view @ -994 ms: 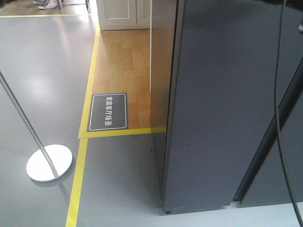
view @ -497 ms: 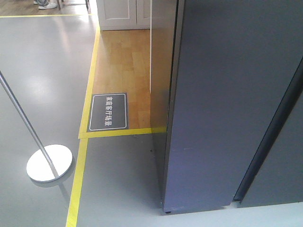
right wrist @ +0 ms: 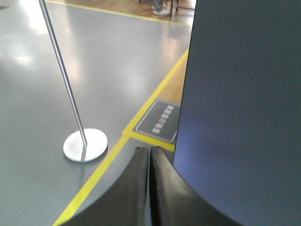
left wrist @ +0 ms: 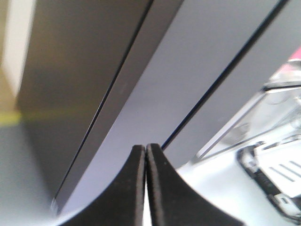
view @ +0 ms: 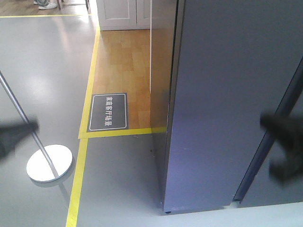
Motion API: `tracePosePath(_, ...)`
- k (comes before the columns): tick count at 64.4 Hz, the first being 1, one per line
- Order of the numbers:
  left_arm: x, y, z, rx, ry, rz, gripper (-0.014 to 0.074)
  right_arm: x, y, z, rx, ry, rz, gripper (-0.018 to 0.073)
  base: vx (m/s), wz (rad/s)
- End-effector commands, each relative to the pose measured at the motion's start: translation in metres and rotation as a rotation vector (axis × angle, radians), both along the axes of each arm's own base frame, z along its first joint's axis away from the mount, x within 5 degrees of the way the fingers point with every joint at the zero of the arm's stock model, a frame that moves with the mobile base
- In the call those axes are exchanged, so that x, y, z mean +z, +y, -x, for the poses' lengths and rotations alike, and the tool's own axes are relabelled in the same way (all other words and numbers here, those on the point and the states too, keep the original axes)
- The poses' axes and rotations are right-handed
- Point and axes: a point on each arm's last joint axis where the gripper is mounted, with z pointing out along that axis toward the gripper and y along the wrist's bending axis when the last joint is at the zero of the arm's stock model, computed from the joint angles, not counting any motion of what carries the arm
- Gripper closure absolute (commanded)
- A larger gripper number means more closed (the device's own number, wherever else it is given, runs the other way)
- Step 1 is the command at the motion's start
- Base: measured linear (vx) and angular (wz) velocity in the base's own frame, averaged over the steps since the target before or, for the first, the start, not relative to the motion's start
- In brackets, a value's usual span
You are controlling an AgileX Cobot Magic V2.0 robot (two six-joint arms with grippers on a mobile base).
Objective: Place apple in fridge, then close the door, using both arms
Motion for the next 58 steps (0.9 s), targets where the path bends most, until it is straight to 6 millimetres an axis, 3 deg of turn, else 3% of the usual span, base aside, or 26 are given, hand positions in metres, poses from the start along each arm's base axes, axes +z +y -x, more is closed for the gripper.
tracePosePath(1,-0.028,0.004,0.022,0.094,0.02,0.002,0.0603,-0.012,-0.005,0.018,-0.061,-0.051,-0.022,0.0563,0.0,0.0)
tracePosePath(7,-0.052,0.005,0.039,0.15,0.042,0.027,0.0603,-0.033,-0.007,0.032,-0.084,-0.05,-0.02,0.0562,0.0,0.0)
tracePosePath(13,-0.06,0.006,0.049,0.175,0.028,0.032,0.0603,-0.04,-0.007,0.042,-0.084,-0.068,-0.021,0.0562,0.0,0.0)
tracePosePath(39,-0.051,0.004,0.051,0.198,-0.007,0.152,0.0603,-0.04,-0.007,0.047,-0.079,-0.089,-0.022,0.0562,0.0,0.0)
tracePosePath(58,-0.048,-0.012,0.06,0.0,0.007,0.2,0.0603,-0.04,-0.007,0.047,-0.079,-0.089,-0.022,0.0562,0.0,0.0)
